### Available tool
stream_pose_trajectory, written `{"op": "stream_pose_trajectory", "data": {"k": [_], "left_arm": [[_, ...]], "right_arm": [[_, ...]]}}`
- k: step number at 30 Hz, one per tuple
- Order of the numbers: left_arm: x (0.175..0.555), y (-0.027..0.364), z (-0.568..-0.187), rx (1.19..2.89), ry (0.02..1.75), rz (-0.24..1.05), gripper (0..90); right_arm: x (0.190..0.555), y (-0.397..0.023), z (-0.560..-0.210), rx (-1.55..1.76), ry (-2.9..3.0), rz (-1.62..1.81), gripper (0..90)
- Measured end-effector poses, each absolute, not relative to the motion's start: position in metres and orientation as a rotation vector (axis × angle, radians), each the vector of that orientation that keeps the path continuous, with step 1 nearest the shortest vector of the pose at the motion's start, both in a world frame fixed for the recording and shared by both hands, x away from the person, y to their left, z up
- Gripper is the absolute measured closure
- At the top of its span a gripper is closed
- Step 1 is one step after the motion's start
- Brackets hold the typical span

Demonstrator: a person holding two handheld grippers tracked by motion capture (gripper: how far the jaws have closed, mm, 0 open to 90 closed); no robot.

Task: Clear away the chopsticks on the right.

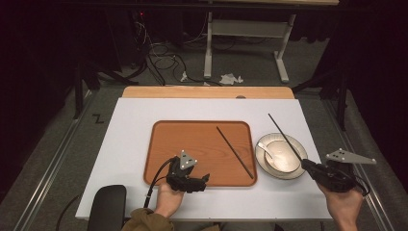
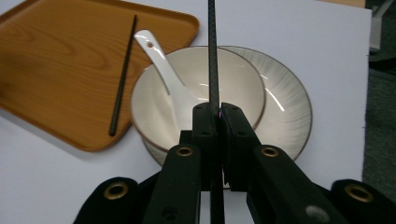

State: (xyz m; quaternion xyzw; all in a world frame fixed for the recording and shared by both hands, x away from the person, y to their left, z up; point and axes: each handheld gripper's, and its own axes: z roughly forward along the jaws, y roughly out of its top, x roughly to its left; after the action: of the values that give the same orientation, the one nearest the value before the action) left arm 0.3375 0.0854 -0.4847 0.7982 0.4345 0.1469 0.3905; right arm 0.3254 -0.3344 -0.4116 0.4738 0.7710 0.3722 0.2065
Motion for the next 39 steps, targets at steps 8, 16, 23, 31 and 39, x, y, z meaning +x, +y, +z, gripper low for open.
{"op": "stream_pose_trajectory", "data": {"k": [8, 16, 23, 31, 39], "left_arm": [[0.344, 0.074, -0.486, 2.062, 1.069, 0.368, 16.4], [0.344, 0.076, -0.485, 2.055, 1.075, 0.372, 16.4], [0.341, 0.081, -0.486, 2.055, 1.089, 0.383, 16.5], [0.333, 0.094, -0.487, 2.033, 1.145, 0.384, 16.5], [0.322, 0.111, -0.488, 2.0, 1.216, 0.403, 16.5]], "right_arm": [[0.309, -0.309, -0.413, 1.276, 2.216, 1.016, 86.1], [0.309, -0.288, -0.422, 1.248, 2.285, 1.001, 86.0], [0.316, -0.268, -0.43, 1.223, 2.331, 1.001, 86.1], [0.333, -0.229, -0.446, 1.149, 2.391, 0.937, 86.1], [0.359, -0.198, -0.467, 1.127, 2.476, 0.845, 86.1]]}}
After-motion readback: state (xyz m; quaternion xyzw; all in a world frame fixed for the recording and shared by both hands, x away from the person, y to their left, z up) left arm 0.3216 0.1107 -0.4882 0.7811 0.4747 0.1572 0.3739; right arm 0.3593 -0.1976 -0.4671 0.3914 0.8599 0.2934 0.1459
